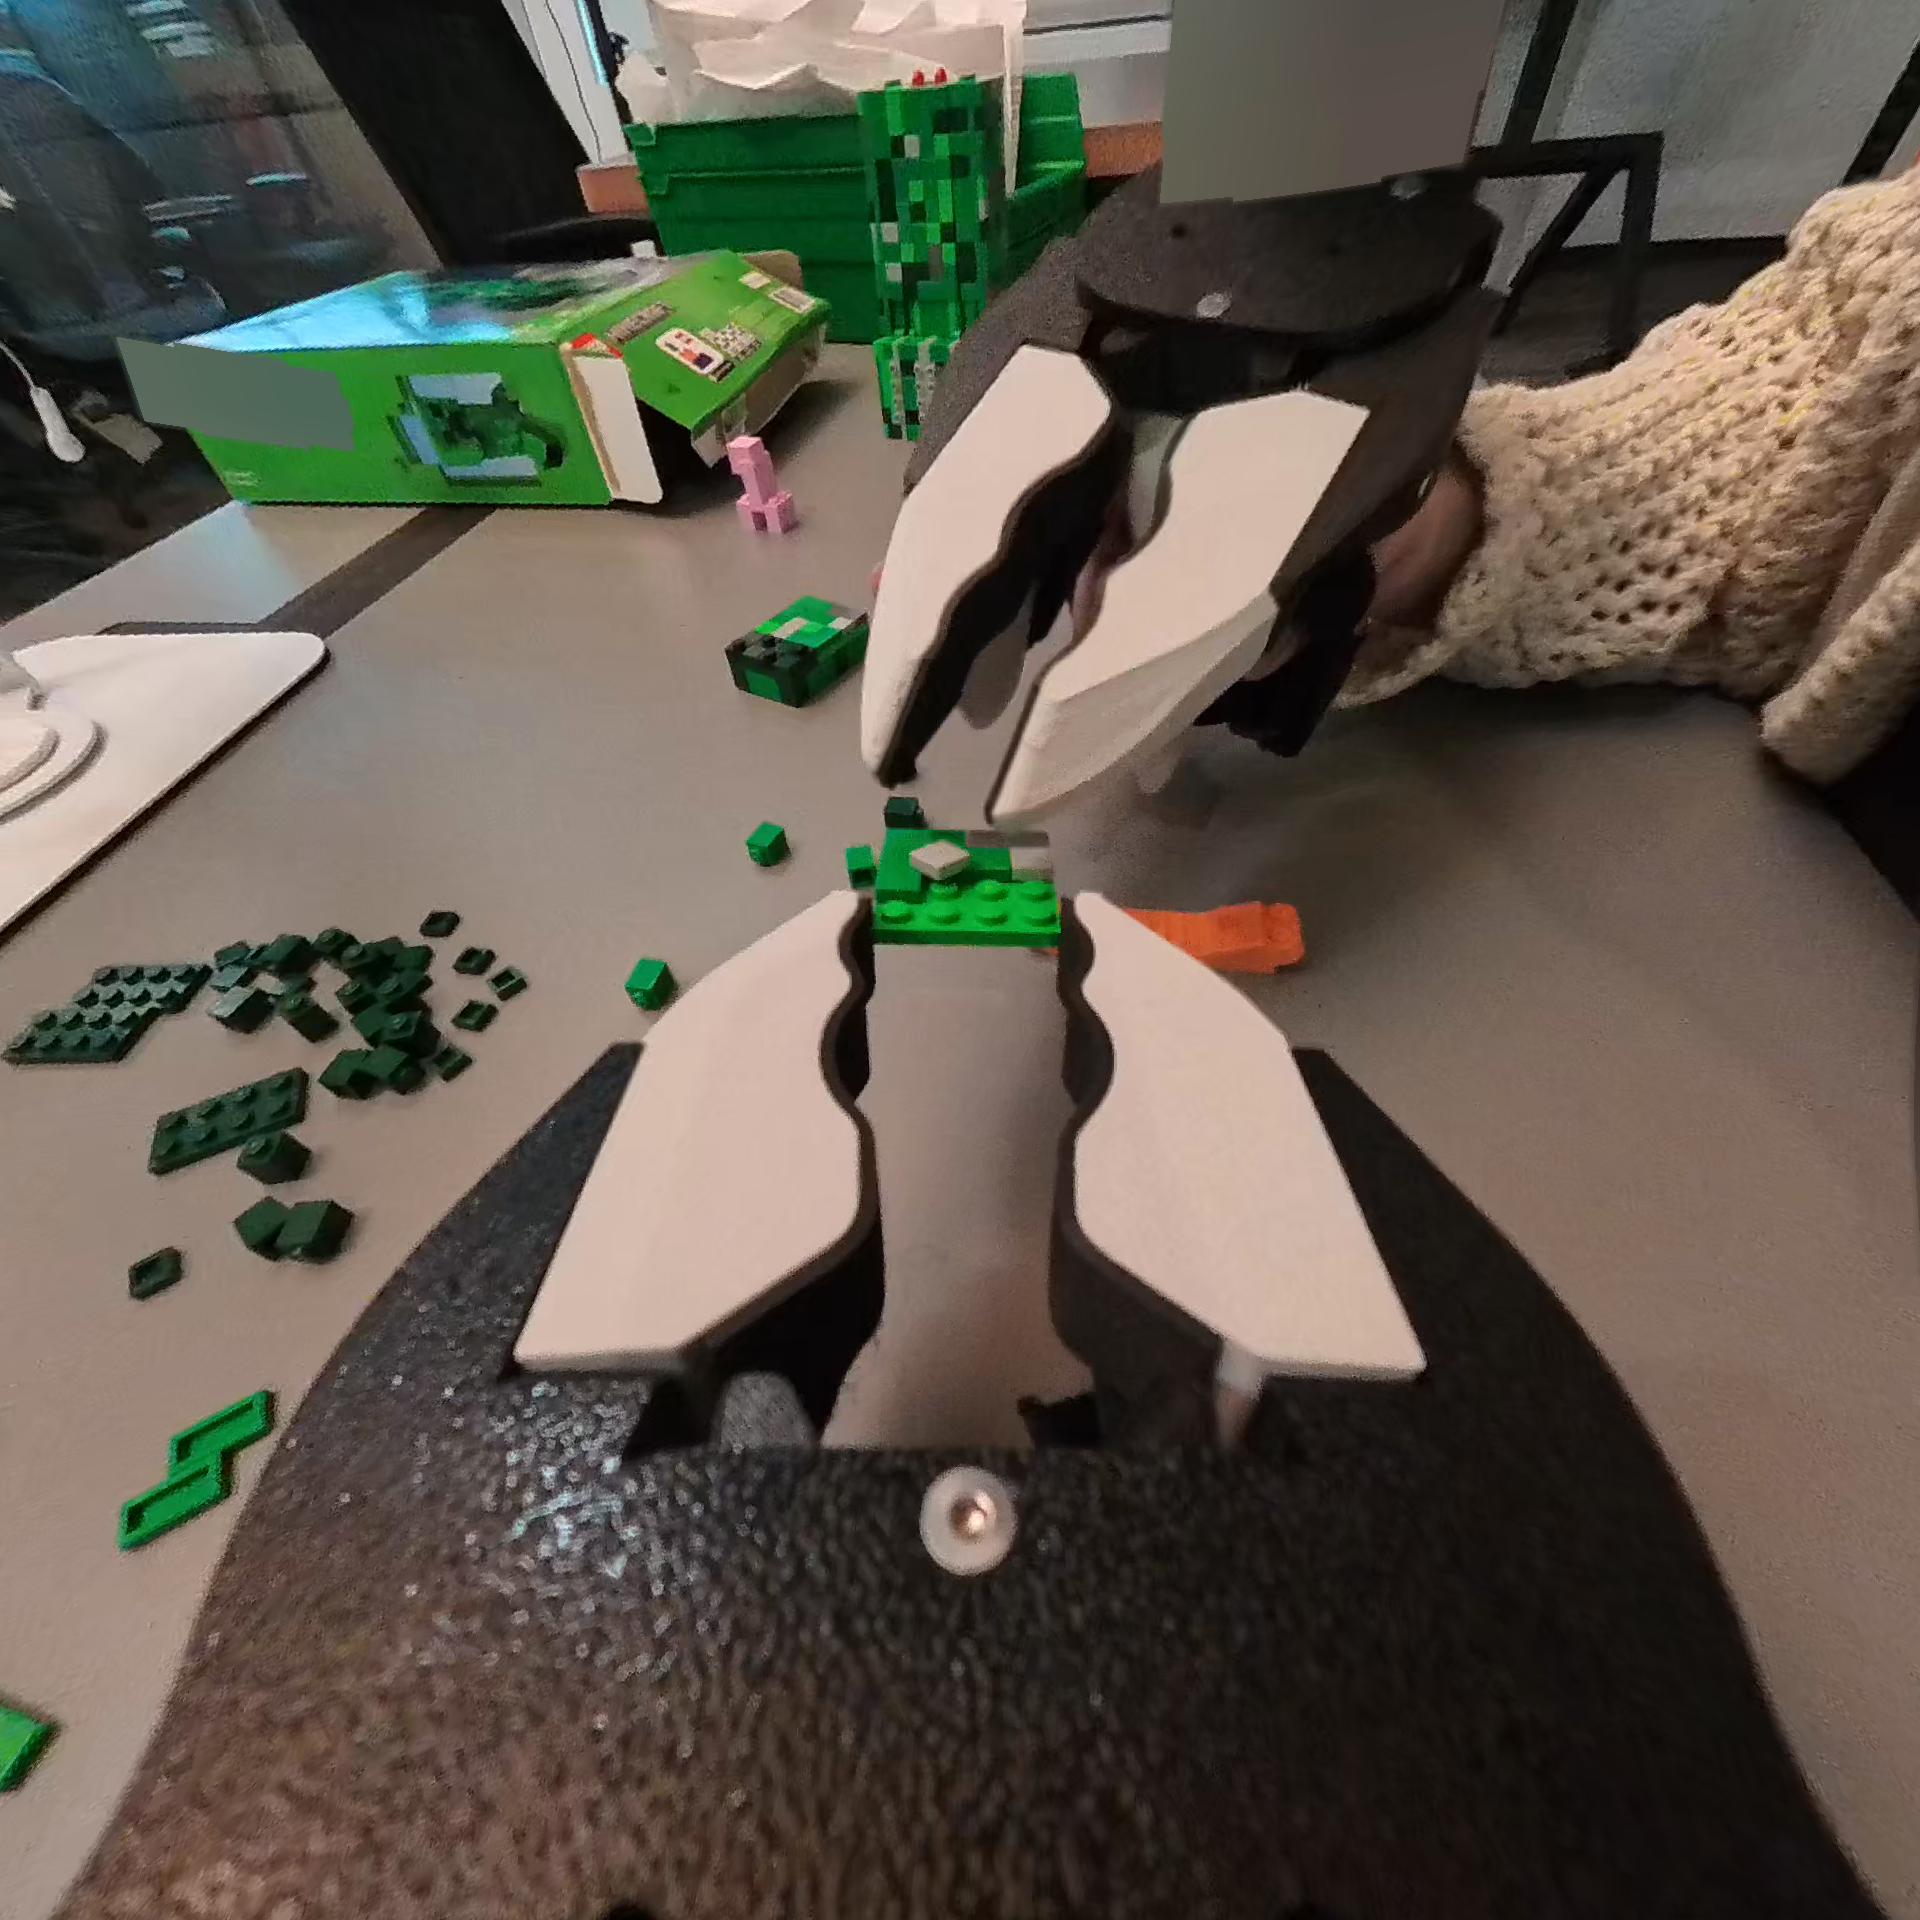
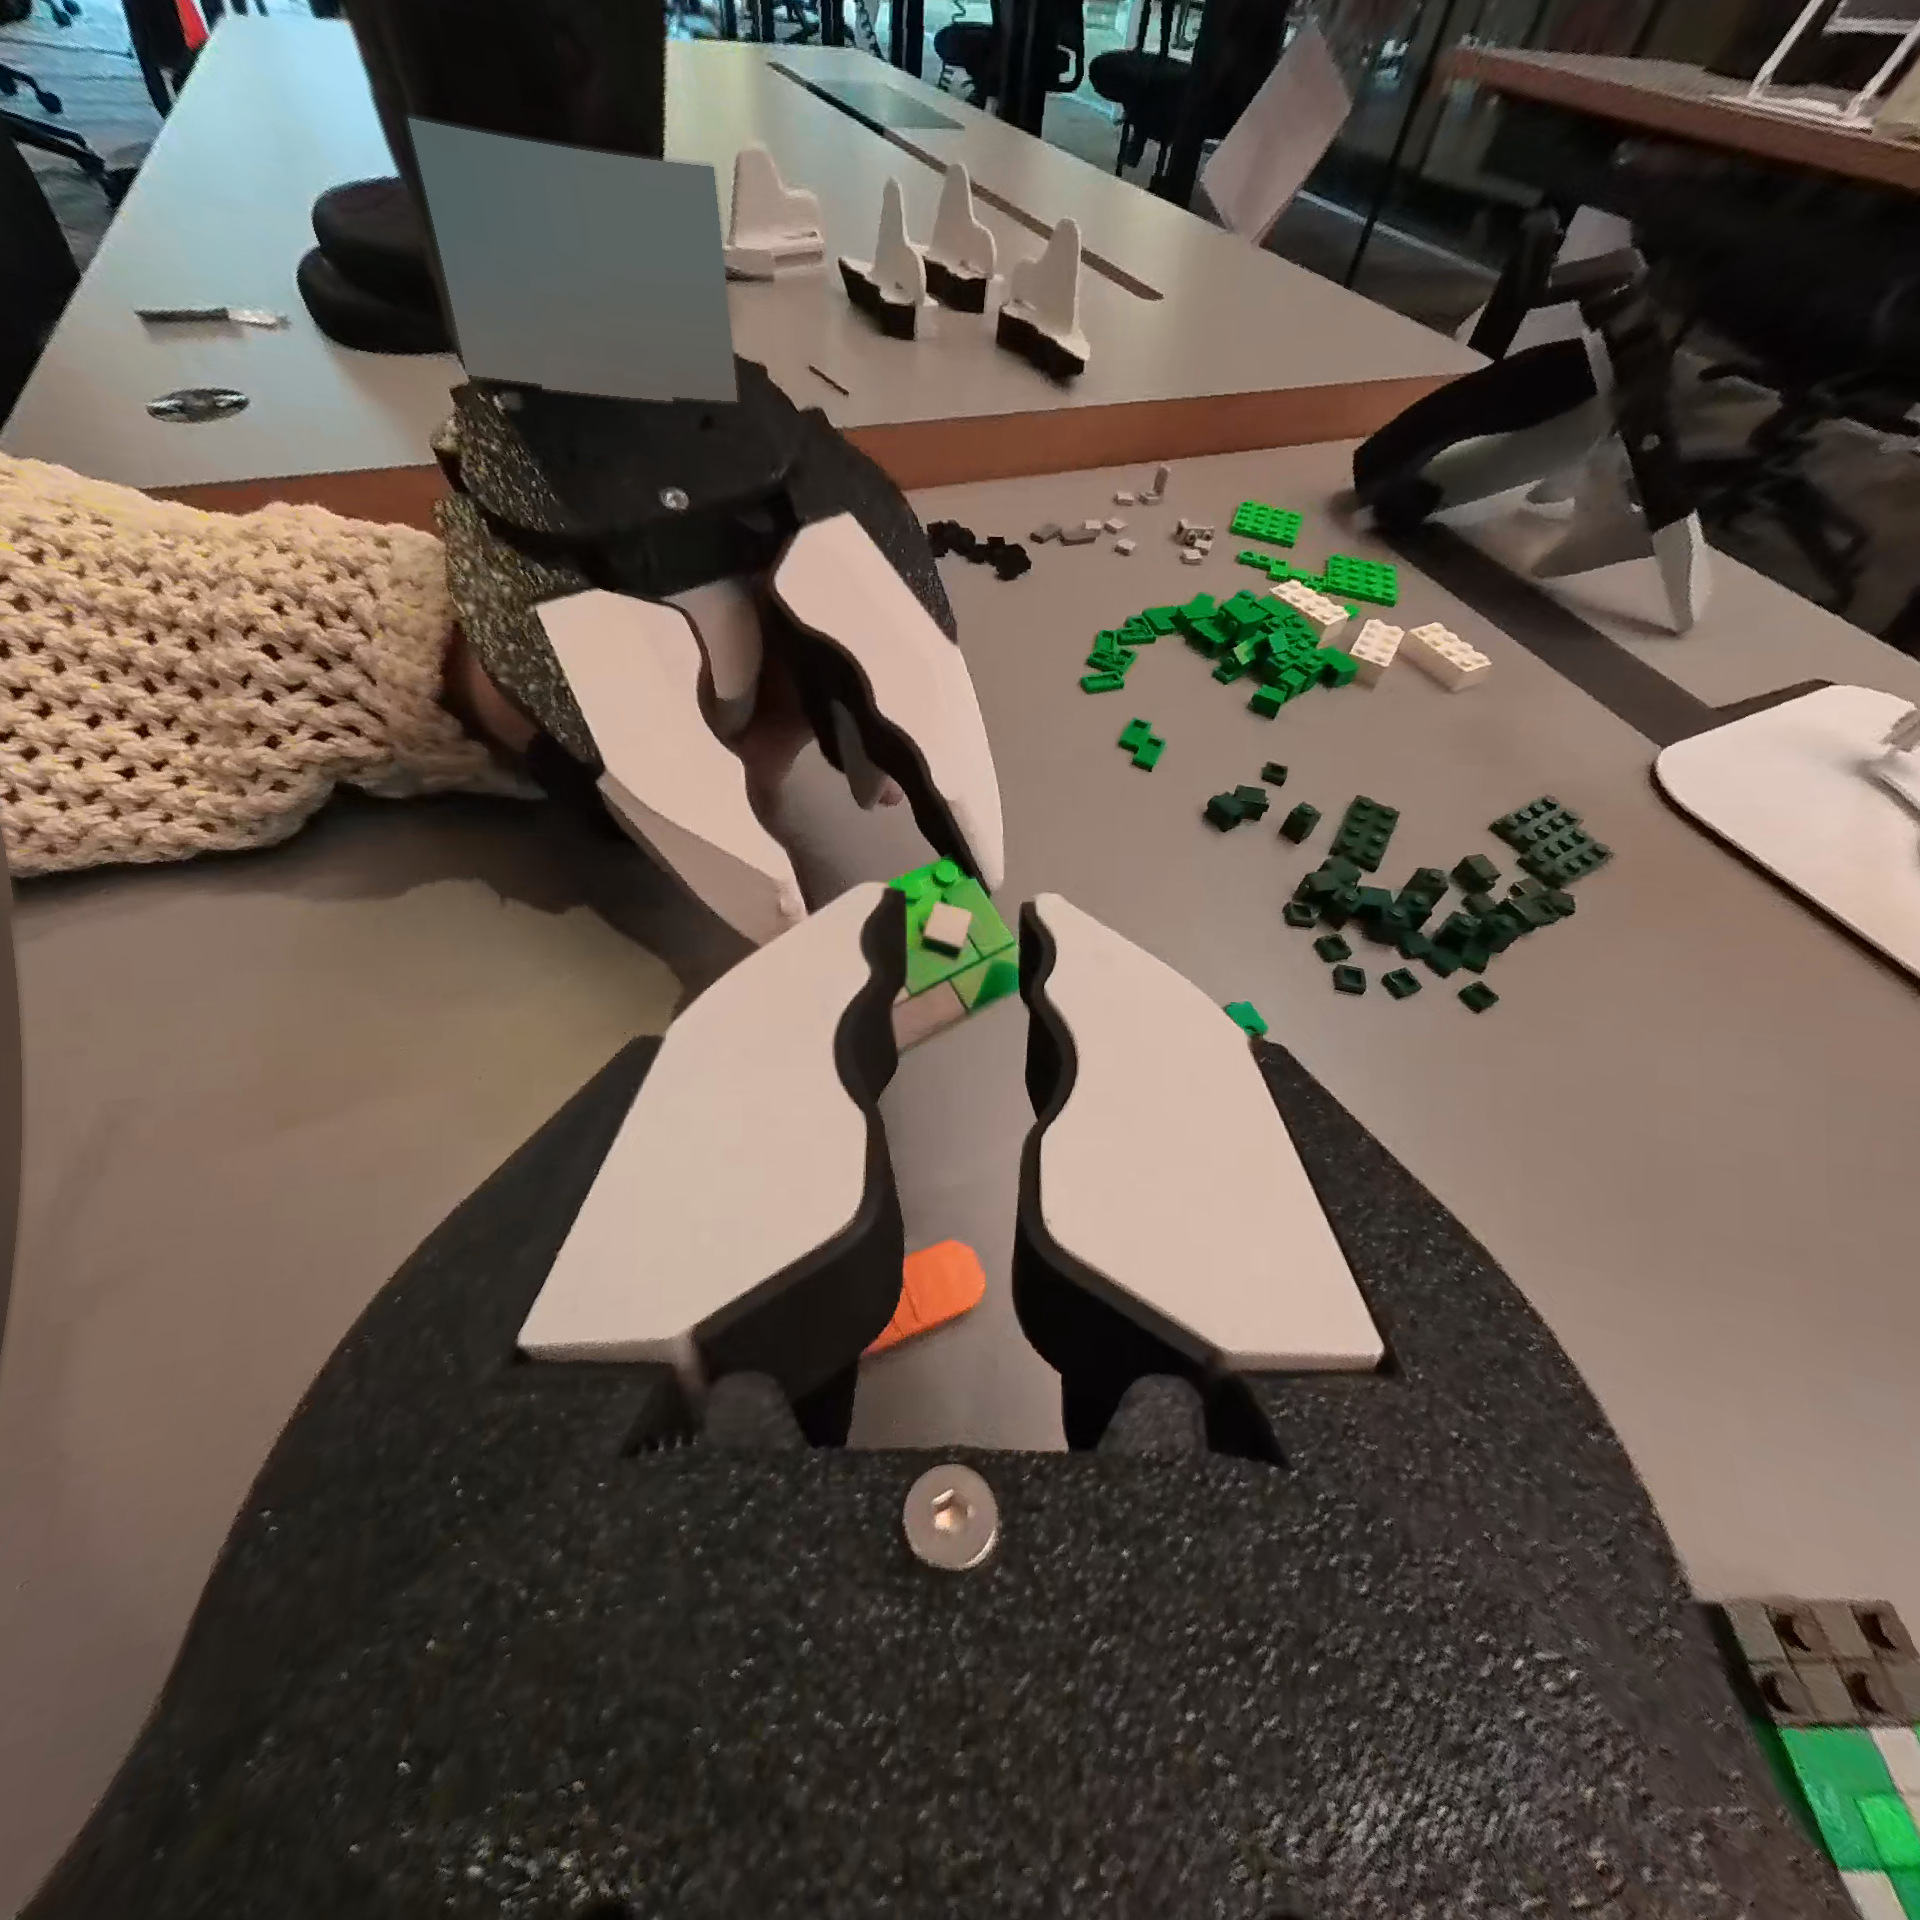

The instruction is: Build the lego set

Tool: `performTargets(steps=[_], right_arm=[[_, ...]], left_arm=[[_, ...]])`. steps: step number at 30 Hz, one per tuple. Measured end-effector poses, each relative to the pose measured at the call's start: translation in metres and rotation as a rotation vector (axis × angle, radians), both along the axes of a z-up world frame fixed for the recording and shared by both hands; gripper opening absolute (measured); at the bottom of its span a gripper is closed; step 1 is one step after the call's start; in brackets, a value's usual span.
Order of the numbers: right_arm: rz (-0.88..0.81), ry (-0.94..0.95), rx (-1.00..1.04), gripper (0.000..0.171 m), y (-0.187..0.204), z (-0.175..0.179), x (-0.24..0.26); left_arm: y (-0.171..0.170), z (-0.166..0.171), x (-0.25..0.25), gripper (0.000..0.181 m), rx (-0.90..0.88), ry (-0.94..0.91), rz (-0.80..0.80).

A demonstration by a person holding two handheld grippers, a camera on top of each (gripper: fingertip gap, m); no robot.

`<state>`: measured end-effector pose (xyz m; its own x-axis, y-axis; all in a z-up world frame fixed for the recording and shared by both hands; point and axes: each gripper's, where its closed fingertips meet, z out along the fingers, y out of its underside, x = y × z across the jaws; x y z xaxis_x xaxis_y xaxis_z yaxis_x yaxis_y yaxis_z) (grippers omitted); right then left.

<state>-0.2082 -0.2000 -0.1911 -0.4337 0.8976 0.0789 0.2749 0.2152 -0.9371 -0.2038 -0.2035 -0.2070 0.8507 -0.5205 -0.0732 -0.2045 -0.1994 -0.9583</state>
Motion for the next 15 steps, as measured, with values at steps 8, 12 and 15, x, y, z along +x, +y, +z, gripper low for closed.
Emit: performTargets(steps=[8,12,15], right_arm=[[-0.008,-0.01,0.041,0.012,-0.0034,-0.0018,0.0022],[-0.016,-0.018,0.039,0.013,-0.0021,-0.0044,0.0004],[-0.015,-0.029,0.026,0.013,-0.0024,-0.0065,-0.0002]], left_arm=[[-0.0001,0.0001,0.0,0.033,0.0,-0.002,-0.002],[-0.0001,-0.0003,0.0003,0.033,-0.002,0.001,-0.003],[-0.0001,-0.0006,0.0004,0.033,-0.003,0.004,-0.004]])
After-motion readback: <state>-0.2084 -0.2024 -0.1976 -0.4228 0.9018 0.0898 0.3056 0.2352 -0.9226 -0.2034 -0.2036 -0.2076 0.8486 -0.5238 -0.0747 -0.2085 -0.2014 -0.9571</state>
